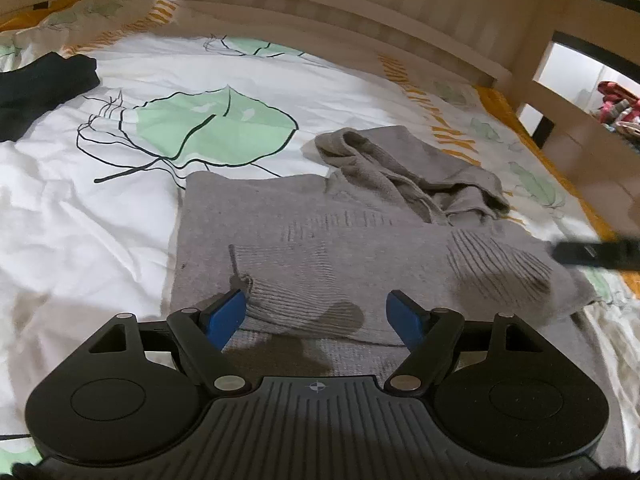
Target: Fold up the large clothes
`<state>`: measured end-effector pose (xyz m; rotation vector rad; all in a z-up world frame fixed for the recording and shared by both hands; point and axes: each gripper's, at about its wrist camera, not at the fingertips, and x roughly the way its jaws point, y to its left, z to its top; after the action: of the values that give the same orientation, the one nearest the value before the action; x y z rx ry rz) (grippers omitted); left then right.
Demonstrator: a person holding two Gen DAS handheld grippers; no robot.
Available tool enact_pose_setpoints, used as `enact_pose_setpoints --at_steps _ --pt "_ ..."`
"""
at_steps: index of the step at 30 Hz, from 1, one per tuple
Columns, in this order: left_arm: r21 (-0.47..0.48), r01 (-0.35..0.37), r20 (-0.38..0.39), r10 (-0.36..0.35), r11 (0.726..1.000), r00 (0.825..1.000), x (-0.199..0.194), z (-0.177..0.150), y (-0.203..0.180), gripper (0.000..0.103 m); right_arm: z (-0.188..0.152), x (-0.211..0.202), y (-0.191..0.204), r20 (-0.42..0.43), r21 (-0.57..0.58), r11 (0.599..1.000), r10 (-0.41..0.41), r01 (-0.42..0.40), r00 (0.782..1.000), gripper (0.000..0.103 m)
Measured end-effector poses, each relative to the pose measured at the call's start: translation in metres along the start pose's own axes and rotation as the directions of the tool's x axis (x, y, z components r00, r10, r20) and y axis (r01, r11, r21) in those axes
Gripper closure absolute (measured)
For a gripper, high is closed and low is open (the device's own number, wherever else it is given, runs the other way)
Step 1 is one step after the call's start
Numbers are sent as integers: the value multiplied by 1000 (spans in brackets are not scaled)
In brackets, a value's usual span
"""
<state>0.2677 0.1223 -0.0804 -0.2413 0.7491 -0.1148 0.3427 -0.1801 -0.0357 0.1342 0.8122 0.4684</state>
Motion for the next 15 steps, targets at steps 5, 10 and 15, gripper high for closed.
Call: enact_pose_setpoints --at_steps 5,10,15 --pt "-13 -14 2 14 1000 1000 7 0 2 27 -29 -37 -52 22 -10 992 -128 128 992 43" --pt "-19 -3 -4 3 1000 1000 15 -1 5 74 -56 -52 -78 42 -78 968 -236 239 971 37" --pt "20 20 35 -21 1000 999 1 5 -5 91 -64 -48 -99 -9 4 972 -233 233 972 37"
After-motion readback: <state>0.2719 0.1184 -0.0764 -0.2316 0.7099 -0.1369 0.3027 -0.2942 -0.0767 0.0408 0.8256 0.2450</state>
